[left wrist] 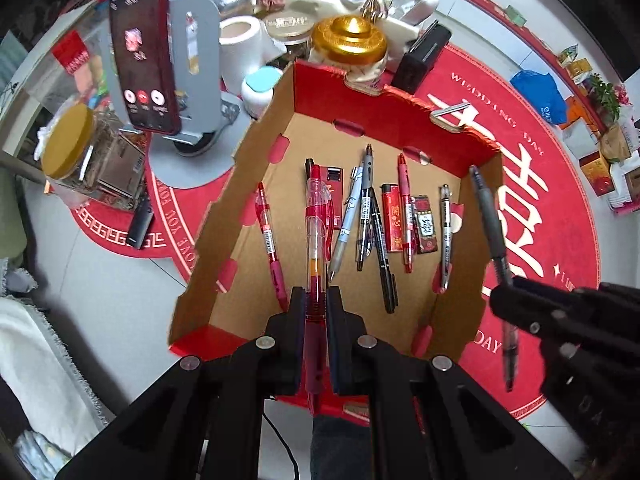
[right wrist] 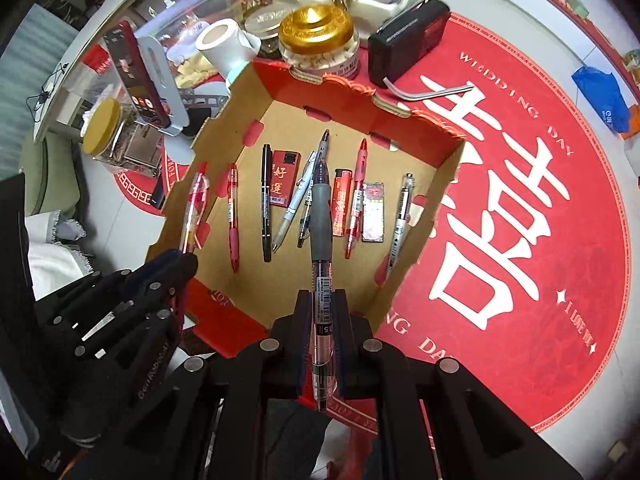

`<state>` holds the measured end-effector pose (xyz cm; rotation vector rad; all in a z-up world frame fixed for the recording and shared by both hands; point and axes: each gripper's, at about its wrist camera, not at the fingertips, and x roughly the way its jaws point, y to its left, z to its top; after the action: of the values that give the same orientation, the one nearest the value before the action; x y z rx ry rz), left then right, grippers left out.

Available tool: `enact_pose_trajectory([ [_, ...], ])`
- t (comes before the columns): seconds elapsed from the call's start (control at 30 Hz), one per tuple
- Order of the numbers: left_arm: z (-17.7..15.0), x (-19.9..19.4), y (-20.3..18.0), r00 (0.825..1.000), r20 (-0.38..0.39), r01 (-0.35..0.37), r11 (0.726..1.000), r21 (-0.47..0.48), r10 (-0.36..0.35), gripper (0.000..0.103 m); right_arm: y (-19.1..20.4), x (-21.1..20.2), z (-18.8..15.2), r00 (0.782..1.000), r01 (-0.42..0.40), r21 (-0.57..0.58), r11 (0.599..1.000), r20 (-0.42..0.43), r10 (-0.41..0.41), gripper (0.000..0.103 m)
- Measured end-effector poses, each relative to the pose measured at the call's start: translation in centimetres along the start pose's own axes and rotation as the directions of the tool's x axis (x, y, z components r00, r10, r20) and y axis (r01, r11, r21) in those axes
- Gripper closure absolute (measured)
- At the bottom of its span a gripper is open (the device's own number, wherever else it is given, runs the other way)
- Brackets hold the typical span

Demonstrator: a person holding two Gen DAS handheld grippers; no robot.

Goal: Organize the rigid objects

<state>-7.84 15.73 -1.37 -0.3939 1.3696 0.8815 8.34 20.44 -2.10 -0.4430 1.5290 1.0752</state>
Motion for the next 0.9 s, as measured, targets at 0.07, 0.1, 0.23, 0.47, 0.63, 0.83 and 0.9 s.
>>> enact_pose_trajectory([
  [0.07,0.4,1.3,-0.1,1.000,-0.018,-0.001,1.000,-0.008,0.001,0.093,-0.2,1.6,0.6,1.000,-0.004,0.008,1.000,-0.022,0.004,0.092],
  [0.1,0.6,2.2,-0.2,0.999,-0.032,-0.001,1.000,-0.011,0.001,0.093,-0.2,2.2,0.8,1.000,-0.002,0.009,1.000,-0.027,0.002,0.092],
  [0.23,1.0,5.6,-0.3,0.997,-0.071,-0.021,1.000,-0.015,0.020,0.092,-0.7,5.0,1.7,0.998,0.016,0.006,1.000,-0.054,-0.015,0.092],
  [0.47,1.8,7.1,1.0,0.995,-0.080,-0.066,0.997,-0.031,0.063,0.022,-1.8,5.9,2.9,0.996,0.065,0.001,0.998,-0.062,-0.065,0.046],
  [0.63,2.5,4.9,2.1,0.996,-0.040,-0.078,0.997,-0.030,0.076,0.017,-2.9,3.2,3.1,0.999,0.047,0.031,0.998,-0.005,-0.047,0.010],
  [0.83,2.9,0.9,0.9,0.996,0.014,-0.089,0.995,0.054,0.088,0.004,-3.0,0.9,2.2,0.998,0.041,0.079,0.996,-0.056,-0.037,0.002],
  [0.9,2.9,0.6,1.3,0.995,-0.013,-0.094,0.993,0.068,0.095,0.000,-3.2,-0.4,1.5,0.999,0.023,0.124,0.992,-0.042,-0.018,0.002],
])
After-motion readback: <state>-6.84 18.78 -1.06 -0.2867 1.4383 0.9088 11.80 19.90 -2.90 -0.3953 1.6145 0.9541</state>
